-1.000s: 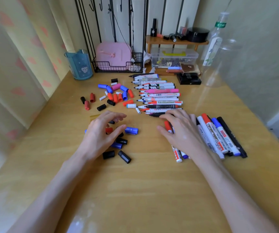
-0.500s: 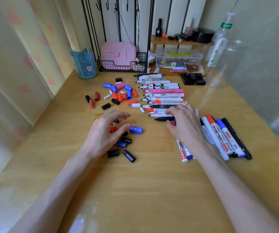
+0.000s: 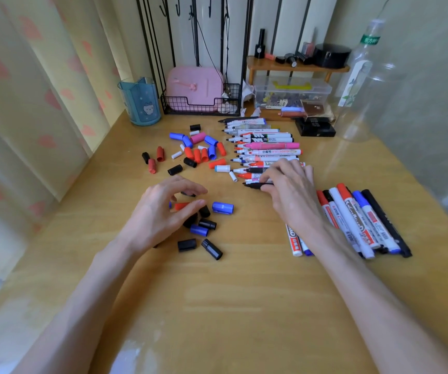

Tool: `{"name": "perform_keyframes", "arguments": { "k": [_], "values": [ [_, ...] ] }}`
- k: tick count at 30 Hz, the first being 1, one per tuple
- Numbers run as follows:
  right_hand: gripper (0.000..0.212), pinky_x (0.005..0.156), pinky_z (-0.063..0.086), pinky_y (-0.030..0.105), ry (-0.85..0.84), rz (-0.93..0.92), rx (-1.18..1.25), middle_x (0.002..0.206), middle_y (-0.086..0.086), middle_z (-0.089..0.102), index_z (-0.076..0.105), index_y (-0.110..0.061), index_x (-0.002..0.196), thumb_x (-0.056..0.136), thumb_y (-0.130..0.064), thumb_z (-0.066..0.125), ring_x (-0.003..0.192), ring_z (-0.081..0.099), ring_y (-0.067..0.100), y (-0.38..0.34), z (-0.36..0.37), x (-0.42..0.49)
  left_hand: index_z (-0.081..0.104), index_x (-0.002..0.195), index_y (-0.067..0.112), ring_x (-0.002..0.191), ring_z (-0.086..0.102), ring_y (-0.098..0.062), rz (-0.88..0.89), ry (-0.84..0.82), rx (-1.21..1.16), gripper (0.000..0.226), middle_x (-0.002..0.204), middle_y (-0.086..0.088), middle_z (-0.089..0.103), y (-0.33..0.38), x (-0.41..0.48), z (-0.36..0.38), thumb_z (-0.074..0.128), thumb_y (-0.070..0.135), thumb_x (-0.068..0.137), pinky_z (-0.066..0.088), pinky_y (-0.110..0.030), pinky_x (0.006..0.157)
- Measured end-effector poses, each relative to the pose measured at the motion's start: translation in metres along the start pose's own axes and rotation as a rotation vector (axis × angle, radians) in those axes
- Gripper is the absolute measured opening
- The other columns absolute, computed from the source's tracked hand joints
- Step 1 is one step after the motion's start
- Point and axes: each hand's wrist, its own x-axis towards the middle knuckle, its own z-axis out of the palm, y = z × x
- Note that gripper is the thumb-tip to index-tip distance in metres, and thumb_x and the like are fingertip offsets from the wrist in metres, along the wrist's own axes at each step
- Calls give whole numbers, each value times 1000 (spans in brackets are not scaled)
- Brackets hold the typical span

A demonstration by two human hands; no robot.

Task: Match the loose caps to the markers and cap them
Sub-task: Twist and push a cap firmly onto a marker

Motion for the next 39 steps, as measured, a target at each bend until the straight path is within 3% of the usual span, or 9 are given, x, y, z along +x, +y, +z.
{"name": "perform_keyframes", "arguments": {
  "k": [5, 8, 10, 17, 25, 28, 31, 36, 39],
  "values": [
    [11, 90, 39, 41, 73, -151, 128, 112, 1, 63, 65, -14, 108, 98, -19, 67, 99, 61, 21, -18, -17, -5, 76, 100, 35, 89, 67, -15, -6, -162, 16, 14, 101, 16, 74, -8, -4, -9, 77, 43, 88, 58, -41, 81],
    [8, 93, 36, 39, -26, -191, 140, 96, -7, 70, 55, -18, 110, 104, -21, 59, 80, 61, 17, -24, -29, -17, 76, 102, 37, 96, 66, -11, 12, -181, 41, 31, 102, 17, 71, -6, -6, -8, 71, 63, 85, 58, -39, 83],
    [8, 94, 37, 39, -75, -198, 132, 94, -10, 70, 51, -21, 109, 104, -25, 57, 79, 62, 16, -25, -32, -27, 76, 105, 39, 102, 63, -8, 13, -203, 107, 40, 103, 18, 67, -3, -7, -3, 66, 69, 81, 56, -38, 84],
    [17, 88, 48, 41, -93, -145, 237, 109, -10, 67, 66, -19, 115, 101, -27, 61, 101, 61, 15, -26, -30, -44, 75, 101, 34, 99, 51, -9, 28, -168, 228, 21, 96, 16, 57, 5, -10, 15, 72, 46, 85, 52, -36, 78],
    [21, 85, 51, 38, -50, -76, 358, 106, -9, 65, 69, -25, 121, 103, -32, 61, 94, 61, 15, -21, -34, -47, 70, 100, 30, 101, 50, -10, 88, -144, 175, 16, 92, 22, 60, 5, -9, 24, 79, 28, 88, 46, -22, 82],
    [20, 78, 49, 35, -35, -77, 374, 102, -9, 67, 70, -27, 120, 102, -31, 64, 80, 52, -6, -19, -39, -48, 70, 103, 28, 103, 53, -8, 90, -125, 106, 13, 95, 25, 63, 4, -8, 26, 77, 32, 93, 43, -14, 85],
    [20, 81, 49, 37, -33, -87, 375, 101, -13, 66, 72, -28, 120, 100, -30, 67, 78, 46, -13, -16, -40, -49, 69, 103, 27, 102, 58, -9, 66, -93, 1, 11, 98, 24, 65, 9, -7, 27, 73, 33, 95, 46, -16, 84],
    [23, 83, 50, 43, -59, -90, 355, 99, -13, 63, 73, -30, 120, 99, -35, 66, 89, 55, 7, -18, -38, -49, 67, 104, 25, 86, 64, -14, 68, -36, -85, 13, 88, 17, 66, 14, -6, 26, 74, 31, 95, 50, -24, 71],
    [25, 84, 49, 45, -64, -103, 352, 99, -13, 62, 74, -31, 120, 98, -38, 63, 92, 58, 9, -22, -39, -50, 69, 106, 25, 83, 66, -15, 47, -2, -121, 18, 91, 15, 69, 15, -6, 26, 78, 31, 92, 54, -34, 70]
  ]
}}
